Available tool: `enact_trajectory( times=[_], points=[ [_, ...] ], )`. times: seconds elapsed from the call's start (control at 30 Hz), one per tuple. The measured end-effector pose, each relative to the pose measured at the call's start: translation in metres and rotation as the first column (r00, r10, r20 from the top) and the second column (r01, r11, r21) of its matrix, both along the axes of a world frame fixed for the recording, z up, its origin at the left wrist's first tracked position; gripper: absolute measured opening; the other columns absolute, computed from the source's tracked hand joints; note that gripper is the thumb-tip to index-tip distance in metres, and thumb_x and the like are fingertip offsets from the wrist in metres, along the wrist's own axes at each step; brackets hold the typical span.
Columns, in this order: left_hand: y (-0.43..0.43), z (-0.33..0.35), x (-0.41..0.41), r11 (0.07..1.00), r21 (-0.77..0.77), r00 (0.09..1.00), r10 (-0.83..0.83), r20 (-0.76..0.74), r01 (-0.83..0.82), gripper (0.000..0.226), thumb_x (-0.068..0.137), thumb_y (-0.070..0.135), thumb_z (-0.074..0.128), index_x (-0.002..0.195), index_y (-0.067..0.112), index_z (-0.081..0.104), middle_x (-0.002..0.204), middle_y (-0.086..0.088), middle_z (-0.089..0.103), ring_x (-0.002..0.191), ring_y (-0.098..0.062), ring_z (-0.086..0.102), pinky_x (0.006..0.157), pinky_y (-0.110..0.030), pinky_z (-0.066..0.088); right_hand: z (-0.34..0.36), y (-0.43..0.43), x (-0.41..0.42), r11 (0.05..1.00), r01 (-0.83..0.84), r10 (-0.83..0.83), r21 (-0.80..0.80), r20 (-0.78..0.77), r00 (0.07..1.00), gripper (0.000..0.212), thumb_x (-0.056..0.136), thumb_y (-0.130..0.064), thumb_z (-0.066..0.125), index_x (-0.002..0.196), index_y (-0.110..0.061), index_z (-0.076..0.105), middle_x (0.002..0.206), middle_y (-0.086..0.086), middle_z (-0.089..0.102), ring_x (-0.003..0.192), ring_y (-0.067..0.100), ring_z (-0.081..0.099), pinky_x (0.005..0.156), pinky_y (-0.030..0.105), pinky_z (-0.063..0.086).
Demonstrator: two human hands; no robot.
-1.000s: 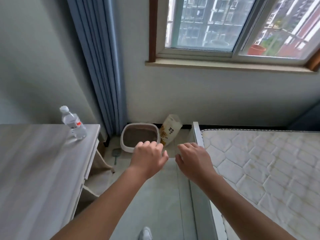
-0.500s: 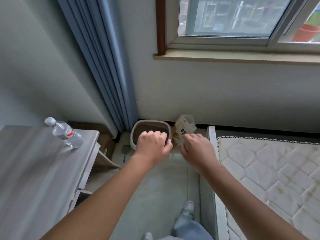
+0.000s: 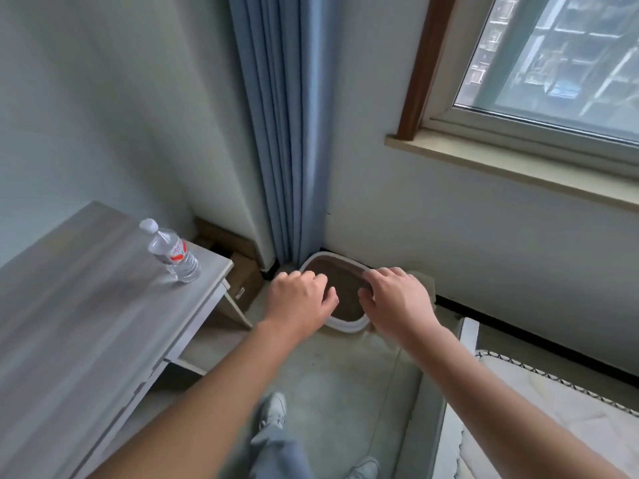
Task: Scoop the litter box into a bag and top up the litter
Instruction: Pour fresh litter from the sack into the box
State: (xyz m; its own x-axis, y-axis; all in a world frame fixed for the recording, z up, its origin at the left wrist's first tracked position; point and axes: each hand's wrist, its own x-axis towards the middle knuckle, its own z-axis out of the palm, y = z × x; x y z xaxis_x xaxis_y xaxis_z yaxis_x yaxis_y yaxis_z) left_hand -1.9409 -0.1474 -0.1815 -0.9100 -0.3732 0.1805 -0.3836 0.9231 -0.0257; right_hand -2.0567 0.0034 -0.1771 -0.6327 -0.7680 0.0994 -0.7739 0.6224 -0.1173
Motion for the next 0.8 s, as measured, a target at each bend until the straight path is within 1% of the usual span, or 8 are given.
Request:
enact_trajectory(
  times=[0.1,0.2,0.33,0.4,0.5,0.6,0.7,0.8],
  points=[
    [-0.008,-0.007,-0.014,0.999,0.033,1.0,0.008,0.028,-0.009,0.041,0.085,0.043,0.038,0.066,0.016,0.061,0.061,-0.004,0.06,0.057,-0.03,0.06,0.056,-0.033,0.042,0.003,-0.009,-0.012,1.0,0.011,-0.011,0.01,0.007,1.0,0.028,0.095,-0.037,0.046,0.104,-0.018,0.064,0.102,-0.002,0.068,0.102,0.025,0.059,0.08,0.034,0.045],
    [-0.018,-0.01,-0.031,0.997,0.073,0.998,-0.036,0.049,0.032,0.039,0.09,0.044,0.041,0.081,0.016,0.066,0.075,-0.005,0.066,0.072,-0.03,0.064,0.065,-0.035,0.042,0.002,-0.015,-0.02,0.999,0.029,-0.029,0.029,0.012,1.0,0.025,0.095,-0.037,0.047,0.098,-0.017,0.063,0.098,-0.002,0.067,0.1,0.025,0.059,0.079,0.034,0.044],
    [-0.043,-0.024,-0.052,0.992,0.077,0.994,-0.105,0.037,0.102,0.036,0.095,0.044,0.042,0.087,0.017,0.065,0.084,-0.004,0.068,0.081,-0.029,0.065,0.071,-0.036,0.041,-0.011,-0.028,-0.032,0.994,0.104,-0.104,0.026,0.019,0.994,0.021,0.09,-0.033,0.053,0.089,-0.016,0.064,0.086,0.0,0.067,0.088,0.027,0.061,0.069,0.034,0.045],
    [-0.06,-0.031,-0.063,0.985,0.091,0.986,-0.152,0.063,0.146,0.036,0.097,0.043,0.042,0.09,0.017,0.065,0.087,-0.004,0.068,0.084,-0.028,0.065,0.073,-0.036,0.041,-0.018,-0.039,-0.038,0.987,0.155,-0.156,0.041,0.017,0.988,0.019,0.088,-0.032,0.054,0.085,-0.016,0.063,0.082,0.0,0.066,0.084,0.027,0.062,0.063,0.032,0.04],
    [-0.089,-0.042,-0.076,0.971,0.117,0.972,-0.221,0.085,0.21,0.036,0.099,0.044,0.04,0.095,0.017,0.064,0.091,-0.003,0.068,0.088,-0.027,0.064,0.076,-0.036,0.041,-0.032,-0.059,-0.045,0.975,0.209,-0.212,0.074,0.035,0.977,0.021,0.091,-0.033,0.05,0.085,-0.017,0.063,0.083,-0.001,0.066,0.083,0.026,0.061,0.062,0.031,0.035],
    [-0.118,-0.056,-0.09,0.954,0.139,0.952,-0.281,0.123,0.264,0.036,0.097,0.043,0.041,0.09,0.016,0.065,0.086,-0.003,0.068,0.083,-0.028,0.065,0.072,-0.036,0.041,-0.052,-0.083,-0.05,0.961,0.265,-0.271,0.079,0.072,0.96,0.023,0.093,-0.034,0.049,0.087,-0.017,0.063,0.083,0.0,0.065,0.083,0.027,0.06,0.061,0.032,0.038],
    [-0.142,-0.08,-0.101,0.949,0.182,0.935,-0.291,0.202,0.256,0.043,0.091,0.043,0.037,0.074,0.015,0.064,0.069,-0.005,0.066,0.066,-0.032,0.065,0.062,-0.035,0.042,-0.077,-0.103,-0.05,0.947,0.302,-0.317,0.113,0.154,0.936,0.024,0.094,-0.035,0.048,0.093,-0.016,0.062,0.088,0.0,0.065,0.087,0.026,0.059,0.066,0.034,0.045],
    [-0.156,-0.108,-0.108,0.942,0.213,0.924,-0.306,0.23,0.259,0.048,0.089,0.046,0.03,0.075,0.017,0.065,0.069,-0.005,0.066,0.066,-0.032,0.066,0.062,-0.035,0.044,-0.106,-0.115,-0.052,0.933,0.326,-0.353,0.154,0.205,0.913,0.027,0.095,-0.035,0.045,0.101,-0.017,0.065,0.092,-0.001,0.067,0.089,0.025,0.059,0.071,0.036,0.05]
  ],
)
